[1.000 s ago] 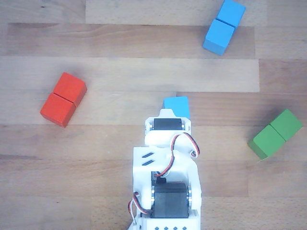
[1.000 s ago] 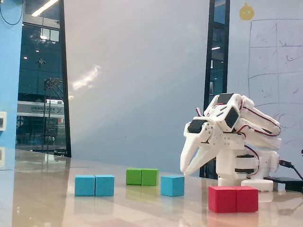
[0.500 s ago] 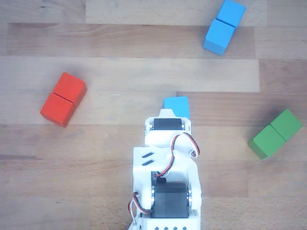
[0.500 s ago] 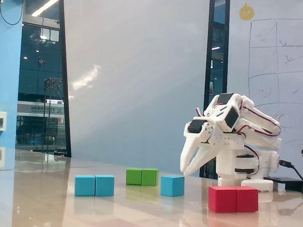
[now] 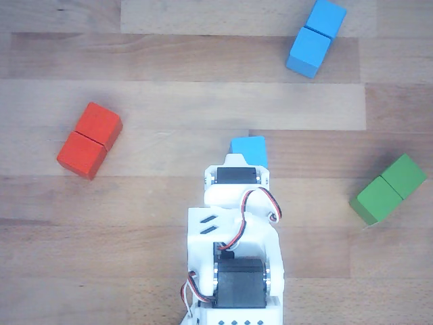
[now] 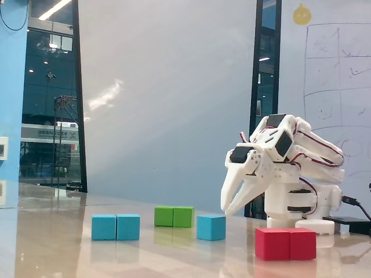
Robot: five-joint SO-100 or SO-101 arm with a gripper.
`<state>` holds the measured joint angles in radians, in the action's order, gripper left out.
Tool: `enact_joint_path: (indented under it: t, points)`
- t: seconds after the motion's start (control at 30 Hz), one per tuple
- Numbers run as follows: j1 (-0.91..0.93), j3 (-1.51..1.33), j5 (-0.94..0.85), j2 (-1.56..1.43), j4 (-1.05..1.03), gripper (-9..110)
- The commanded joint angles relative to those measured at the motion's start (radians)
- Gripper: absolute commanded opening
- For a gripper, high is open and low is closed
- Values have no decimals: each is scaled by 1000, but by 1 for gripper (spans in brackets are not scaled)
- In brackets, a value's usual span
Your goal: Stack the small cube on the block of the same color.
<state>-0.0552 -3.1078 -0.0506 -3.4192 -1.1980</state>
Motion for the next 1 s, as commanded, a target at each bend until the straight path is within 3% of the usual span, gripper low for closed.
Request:
enact_joint_path:
  t: [0.0, 0.97]
  points:
    - [-9, 31, -5, -32, 0, 1]
    - [-11, 32, -8, -32, 0, 1]
